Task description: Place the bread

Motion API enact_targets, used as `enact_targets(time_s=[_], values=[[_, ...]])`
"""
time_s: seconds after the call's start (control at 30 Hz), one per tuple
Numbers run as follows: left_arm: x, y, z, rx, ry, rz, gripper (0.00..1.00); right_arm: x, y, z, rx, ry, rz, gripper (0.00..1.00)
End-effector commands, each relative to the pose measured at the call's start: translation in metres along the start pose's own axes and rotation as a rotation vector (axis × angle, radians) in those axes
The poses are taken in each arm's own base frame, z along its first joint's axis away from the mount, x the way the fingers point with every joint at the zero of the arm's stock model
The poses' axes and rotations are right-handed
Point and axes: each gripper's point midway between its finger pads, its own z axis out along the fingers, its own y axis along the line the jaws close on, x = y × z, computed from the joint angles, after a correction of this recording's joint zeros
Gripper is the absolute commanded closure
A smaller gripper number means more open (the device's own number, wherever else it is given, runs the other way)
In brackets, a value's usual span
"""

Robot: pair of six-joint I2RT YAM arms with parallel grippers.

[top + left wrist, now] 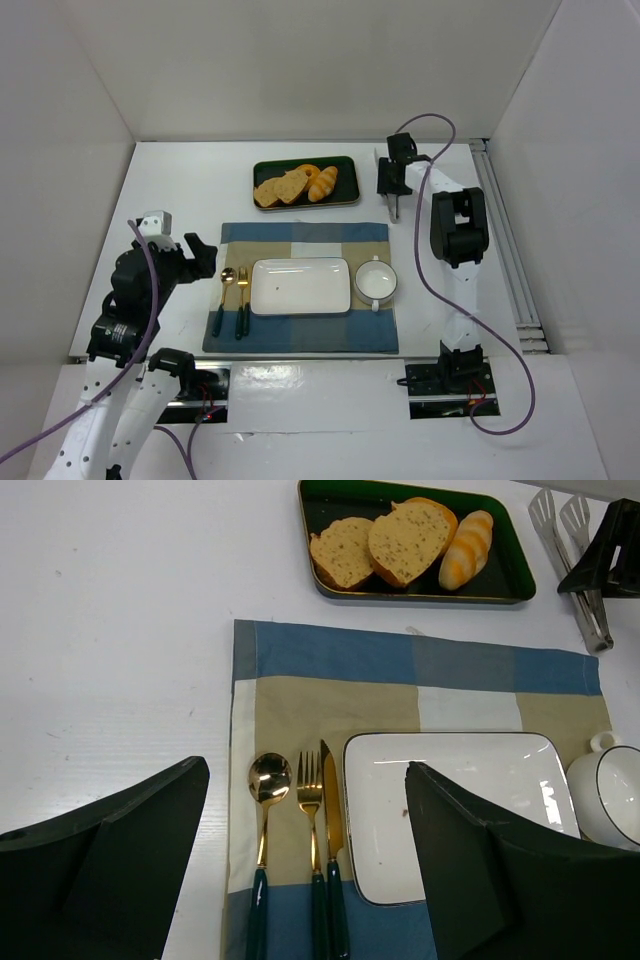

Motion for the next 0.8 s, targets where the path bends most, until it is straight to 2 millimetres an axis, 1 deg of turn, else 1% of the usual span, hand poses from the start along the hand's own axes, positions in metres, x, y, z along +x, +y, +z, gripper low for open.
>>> enact_targets(time_s=[0.0,0.03,0.07,0.1,0.13,0.17,0.2,0.23,0.27,0.3,0.33,0.37,0.4,0.43,0.47,0.53,0.57,0.63,0.67,0.7,0.73,0.77], values=[[-0.007,0.001,-0.001,-0.002,-0.033,0.025,0.07,0.118,0.006,0.016,-0.055,0.35,0.023,0.42],[-0.007,0.001,-0.001,-0.002,-0.033,0.025,0.07,0.114,0.009,0.012,-0.069,0.332,0.037,0.43],[-0.007,0.001,-0.001,-0.002,-0.033,0.025,0.07,0.104,0.012,0.009,-0.088,0.292,0.041,0.43],[-0.007,0.001,-0.001,-0.002,-0.033,0.025,0.07,0.103,0.014,0.003,-0.102,0.283,0.055,0.45],[-0.004,0.002,0.0,-0.004,-0.025,0.026,0.07,0.084,0.018,-0.012,-0.125,0.23,0.059,0.46],[-0.003,0.002,0.0,-0.004,-0.024,0.026,0.07,0.071,0.023,-0.02,-0.148,0.184,0.073,0.47],[-0.003,0.002,0.0,-0.004,-0.024,0.026,0.07,0.066,0.023,-0.028,-0.153,0.163,0.084,0.47],[-0.003,0.002,0.0,-0.004,-0.024,0.026,0.07,0.04,0.03,-0.052,-0.179,0.085,0.08,0.47],[-0.003,0.001,0.0,-0.004,-0.024,0.017,0.07,0.032,0.028,-0.063,-0.173,0.059,0.09,0.47],[-0.003,0.001,0.0,-0.004,-0.024,0.017,0.07,0.02,0.034,-0.075,-0.189,0.02,0.084,0.47],[-0.003,0.001,0.0,-0.004,-0.024,0.017,0.07,0.001,0.032,-0.097,-0.191,-0.043,0.088,0.47],[-0.003,0.001,0.0,-0.004,-0.024,0.017,0.07,-0.013,0.038,-0.11,-0.199,-0.086,0.083,0.47],[-0.003,0.001,0.0,-0.004,-0.024,0.017,0.07,-0.019,0.035,-0.121,-0.191,-0.1,0.084,0.47],[-0.003,0.001,0.0,-0.004,-0.024,0.017,0.07,-0.029,0.034,-0.132,-0.187,-0.134,0.088,0.47],[-0.003,0.001,0.0,-0.004,-0.024,0.017,0.07,-0.043,0.038,-0.152,-0.204,-0.176,0.075,0.47],[-0.003,0.001,0.0,-0.004,-0.024,0.017,0.07,-0.056,0.031,-0.17,-0.172,-0.221,0.083,0.47],[-0.003,0.001,0.0,-0.004,-0.024,0.017,0.07,-0.064,0.034,-0.187,-0.177,-0.254,0.08,0.47],[-0.003,0.001,0.0,-0.004,-0.024,0.017,0.07,-0.072,0.026,-0.202,-0.149,-0.298,0.09,0.47],[-0.003,0.001,0.0,-0.004,-0.024,0.017,0.07,-0.079,0.024,-0.216,-0.148,-0.33,0.096,0.47],[-0.003,0.001,0.0,-0.004,-0.024,0.017,0.07,-0.081,0.023,-0.223,-0.15,-0.345,0.089,0.47],[-0.003,0.001,0.0,-0.004,-0.024,0.017,0.07,-0.078,0.026,-0.223,-0.168,-0.329,0.084,0.47],[-0.003,0.001,0.0,-0.004,-0.024,0.017,0.07,-0.079,0.032,-0.232,-0.211,-0.328,0.077,0.47]])
